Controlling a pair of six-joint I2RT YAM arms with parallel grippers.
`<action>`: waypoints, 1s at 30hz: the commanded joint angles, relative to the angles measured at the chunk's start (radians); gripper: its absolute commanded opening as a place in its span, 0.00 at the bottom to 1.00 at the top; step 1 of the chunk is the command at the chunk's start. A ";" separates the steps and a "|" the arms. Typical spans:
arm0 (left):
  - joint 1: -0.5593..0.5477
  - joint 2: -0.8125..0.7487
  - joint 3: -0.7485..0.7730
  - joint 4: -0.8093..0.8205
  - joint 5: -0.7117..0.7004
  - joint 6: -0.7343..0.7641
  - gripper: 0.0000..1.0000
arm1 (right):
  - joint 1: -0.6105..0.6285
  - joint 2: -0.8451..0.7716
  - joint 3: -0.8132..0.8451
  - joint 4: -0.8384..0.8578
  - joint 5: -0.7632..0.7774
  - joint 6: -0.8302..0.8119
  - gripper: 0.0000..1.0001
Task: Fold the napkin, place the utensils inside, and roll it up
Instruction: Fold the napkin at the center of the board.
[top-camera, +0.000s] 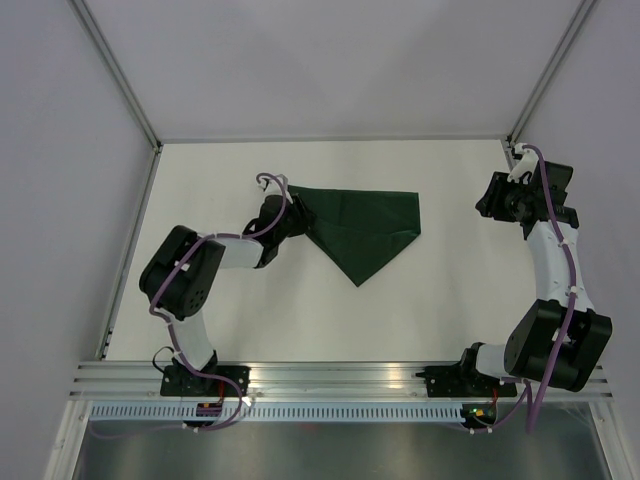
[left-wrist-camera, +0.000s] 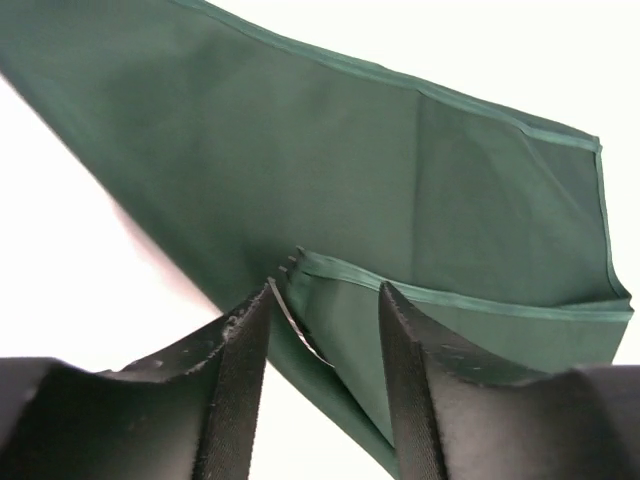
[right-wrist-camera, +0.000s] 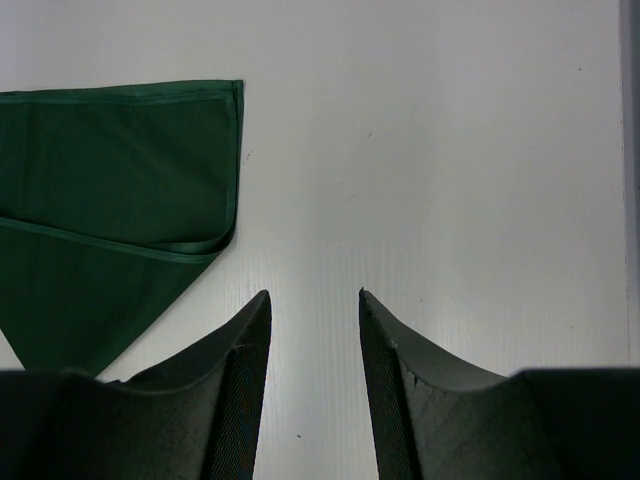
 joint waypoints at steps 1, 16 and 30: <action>0.042 -0.058 0.023 0.013 0.004 -0.034 0.55 | 0.005 -0.017 -0.001 0.015 0.000 -0.007 0.46; 0.304 0.029 0.357 -0.419 -0.126 -0.045 0.51 | 0.005 -0.024 -0.002 0.016 -0.003 -0.007 0.47; 0.361 0.299 0.557 -0.443 0.138 -0.059 0.53 | 0.005 -0.016 -0.001 0.018 -0.005 -0.010 0.46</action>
